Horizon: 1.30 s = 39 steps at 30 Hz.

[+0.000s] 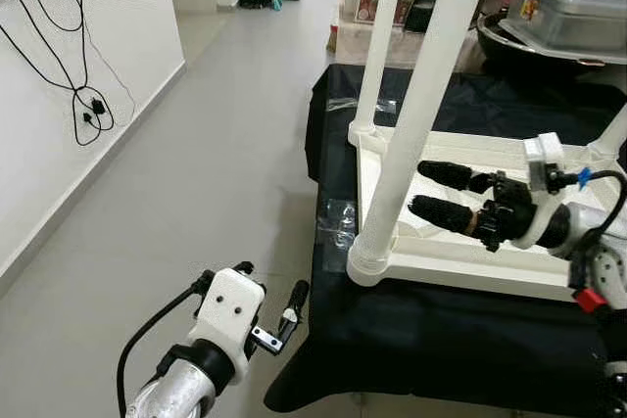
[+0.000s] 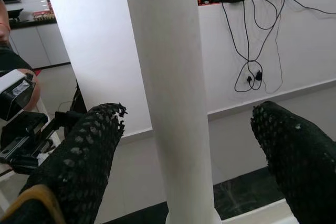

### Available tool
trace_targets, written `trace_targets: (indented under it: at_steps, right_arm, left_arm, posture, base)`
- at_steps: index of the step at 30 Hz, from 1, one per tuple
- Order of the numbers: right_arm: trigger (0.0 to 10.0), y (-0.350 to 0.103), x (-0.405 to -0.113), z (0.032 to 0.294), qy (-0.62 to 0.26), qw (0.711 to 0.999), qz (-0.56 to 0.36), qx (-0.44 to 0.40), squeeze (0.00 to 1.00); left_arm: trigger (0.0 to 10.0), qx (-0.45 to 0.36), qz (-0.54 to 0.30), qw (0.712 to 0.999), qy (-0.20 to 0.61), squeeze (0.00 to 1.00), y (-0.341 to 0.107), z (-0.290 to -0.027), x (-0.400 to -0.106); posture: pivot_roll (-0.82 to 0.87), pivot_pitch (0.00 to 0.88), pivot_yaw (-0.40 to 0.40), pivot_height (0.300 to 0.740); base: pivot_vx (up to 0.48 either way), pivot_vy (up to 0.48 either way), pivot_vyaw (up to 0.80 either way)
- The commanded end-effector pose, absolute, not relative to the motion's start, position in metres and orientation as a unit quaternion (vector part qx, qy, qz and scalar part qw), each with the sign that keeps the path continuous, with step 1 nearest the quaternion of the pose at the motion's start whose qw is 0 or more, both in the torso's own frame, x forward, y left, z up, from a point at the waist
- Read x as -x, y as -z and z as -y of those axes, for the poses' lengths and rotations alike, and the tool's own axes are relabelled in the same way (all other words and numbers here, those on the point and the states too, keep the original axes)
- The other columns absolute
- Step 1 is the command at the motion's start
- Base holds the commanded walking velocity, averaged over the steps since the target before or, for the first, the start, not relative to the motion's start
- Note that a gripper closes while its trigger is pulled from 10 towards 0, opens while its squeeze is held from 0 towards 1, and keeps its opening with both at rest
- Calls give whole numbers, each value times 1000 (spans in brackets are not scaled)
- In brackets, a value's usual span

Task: Building children table

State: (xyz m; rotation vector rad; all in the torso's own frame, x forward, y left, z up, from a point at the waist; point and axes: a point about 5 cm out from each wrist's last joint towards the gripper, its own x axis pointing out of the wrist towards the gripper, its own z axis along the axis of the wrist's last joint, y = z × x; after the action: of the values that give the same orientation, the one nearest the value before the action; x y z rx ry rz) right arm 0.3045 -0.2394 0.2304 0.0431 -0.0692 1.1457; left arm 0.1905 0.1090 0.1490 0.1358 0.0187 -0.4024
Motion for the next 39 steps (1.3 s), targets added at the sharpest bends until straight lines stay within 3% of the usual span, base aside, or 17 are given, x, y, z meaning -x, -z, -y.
trace_targets:
  at_steps: [1, 12, 17, 28, 39]
  right_arm:
    - [10000, -231, -303, 233, -549, 835, 31, -22, 0]
    - [10000, -230, -297, 219, -575, 817, 33, -25, 0]
    - [10000, -230, -303, 201, -577, 816, 40, -10, 0]
    - [10000, -236, -308, 190, -573, 817, 60, 1, 0]
    - [10000, -243, -305, 178, -597, 798, 83, 9, 0]
  left_arm:
    - [10000, -67, -9, 976, 206, 0, -150, -106, -187]
    - [10000, -63, -16, 975, 212, 0, -149, -102, -181]
    - [10000, -62, -17, 974, 215, 0, -150, -99, -178]
    - [10000, -59, -22, 975, 212, 0, -149, -99, -176]
    - [10000, -61, -24, 976, 210, 0, -148, -98, -175]
  posture:
    - [137, 114, -55, 740]
    - [132, 152, -55, 740]
    - [136, 168, -62, 740]
    - [131, 178, -66, 740]
    - [132, 178, -68, 740]
  base:
    - [0, 0, 0]
    - [0, 0, 0]
    - [0, 0, 0]
    - [0, 0, 0]
    - [0, 0, 0]
